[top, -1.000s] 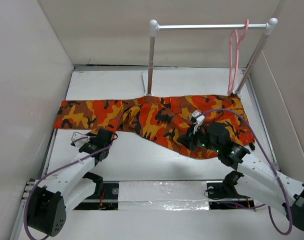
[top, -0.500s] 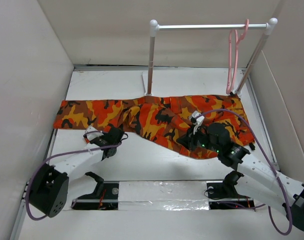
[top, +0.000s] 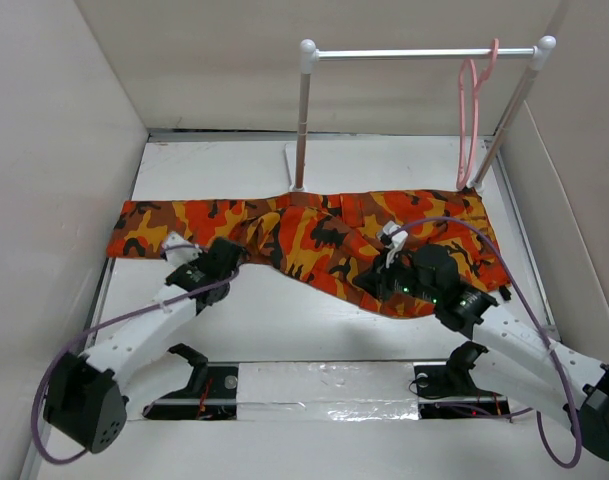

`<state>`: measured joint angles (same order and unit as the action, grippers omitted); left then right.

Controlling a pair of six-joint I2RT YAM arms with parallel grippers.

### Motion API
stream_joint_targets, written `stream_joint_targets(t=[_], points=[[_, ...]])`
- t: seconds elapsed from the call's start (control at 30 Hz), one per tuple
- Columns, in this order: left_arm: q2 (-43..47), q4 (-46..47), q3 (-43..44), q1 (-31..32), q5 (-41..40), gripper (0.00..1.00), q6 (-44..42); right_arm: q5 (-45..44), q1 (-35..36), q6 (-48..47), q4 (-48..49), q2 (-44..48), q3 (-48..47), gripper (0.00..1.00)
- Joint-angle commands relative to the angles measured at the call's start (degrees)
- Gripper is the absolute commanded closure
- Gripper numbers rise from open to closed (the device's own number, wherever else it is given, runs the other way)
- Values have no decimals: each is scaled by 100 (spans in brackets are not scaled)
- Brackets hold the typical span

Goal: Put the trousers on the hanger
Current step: Flatten out the trousers at the center of the board.

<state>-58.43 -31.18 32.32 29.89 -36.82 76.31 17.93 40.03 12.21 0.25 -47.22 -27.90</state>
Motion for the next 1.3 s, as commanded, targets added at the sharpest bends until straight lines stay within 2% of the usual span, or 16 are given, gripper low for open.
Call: stream_joint_targets(t=[0.0,0.03,0.1,0.13,0.37,0.43,0.63,0.7,0.73,0.8,0.83,0.87,0.93,1.17,1.27], points=[[631,-223,1135,-655,-704,100,-957,167,-30,-52,291,-146,-49,89],[736,-109,1302,-912,-652,100,-1613,158,-30,-60,291,-156,-58,90],[728,233,1689,-1378,-555,100,-2144,123,22,-61,291,-182,-66,89],[650,331,1795,-1824,-433,100,-2521,105,22,-61,274,-182,-84,89],[-88,1463,2392,-3513,682,100,-3587,-53,128,-96,159,-436,-215,86],[-560,1606,2560,-3744,867,100,-3667,-71,180,-113,168,-559,-260,86],[-1748,1773,3368,-3815,869,100,-3860,-360,452,-192,142,-1104,-532,86],[-2013,1800,3666,-3815,817,100,-3957,-448,619,-236,221,-1410,-654,83],[-2301,1721,3781,-3815,703,100,-4001,-475,690,-289,238,-1543,-725,80],[-2505,1493,4054,-3815,676,100,-3984,-624,944,-350,326,-1815,-866,66],[-2524,1501,4055,-3815,746,100,-3993,-668,1032,-403,370,-2139,-1014,60],[-2463,1579,3994,-3815,772,100,-4071,-764,1120,-421,370,-2325,-1129,51],[-2209,1852,3756,-3815,816,100,-4151,-914,1419,-500,440,-2911,-1479,46],[-1795,1738,3642,-3815,799,100,-4379,-1826,1798,-535,178,-4750,-2894,45],[-1645,1668,3536,-3815,834,100,-4397,-2380,2017,-641,-224,-5882,-4017,45]])
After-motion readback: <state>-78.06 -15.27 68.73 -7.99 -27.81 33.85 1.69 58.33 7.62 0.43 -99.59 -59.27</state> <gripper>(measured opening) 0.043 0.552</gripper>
